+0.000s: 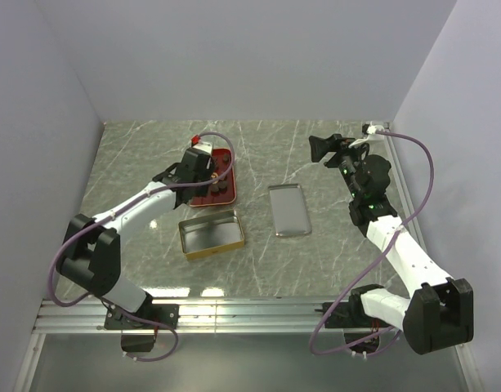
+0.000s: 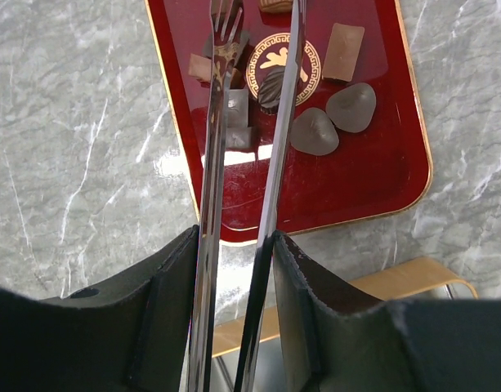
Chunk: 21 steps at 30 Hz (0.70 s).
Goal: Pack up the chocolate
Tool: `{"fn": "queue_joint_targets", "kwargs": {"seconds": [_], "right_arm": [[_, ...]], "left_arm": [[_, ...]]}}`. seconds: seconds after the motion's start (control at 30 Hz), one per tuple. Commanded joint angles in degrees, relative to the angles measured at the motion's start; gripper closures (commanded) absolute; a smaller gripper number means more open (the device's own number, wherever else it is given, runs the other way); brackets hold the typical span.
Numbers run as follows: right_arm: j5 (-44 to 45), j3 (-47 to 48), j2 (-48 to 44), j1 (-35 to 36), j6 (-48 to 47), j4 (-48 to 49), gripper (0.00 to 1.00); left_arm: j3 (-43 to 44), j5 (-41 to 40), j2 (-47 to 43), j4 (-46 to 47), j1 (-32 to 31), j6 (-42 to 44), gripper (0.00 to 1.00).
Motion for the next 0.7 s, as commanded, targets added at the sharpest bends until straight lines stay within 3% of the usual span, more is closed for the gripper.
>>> {"fn": "queue_joint_targets", "kwargs": {"seconds": [0.0,0.67], "right_arm": [[0.9,0.0,-0.1,-0.4,-0.4,1.6,0.14],[1.5,-0.3,0.2,-0.4,-0.8,1.7,0.14]], "left_arm": [[3.1,-0.5,0.8,1.4,-0.2,0.1,0.54],[4.2,0.6,4.8,3.5,-0.6,1.4,0.57]]}}
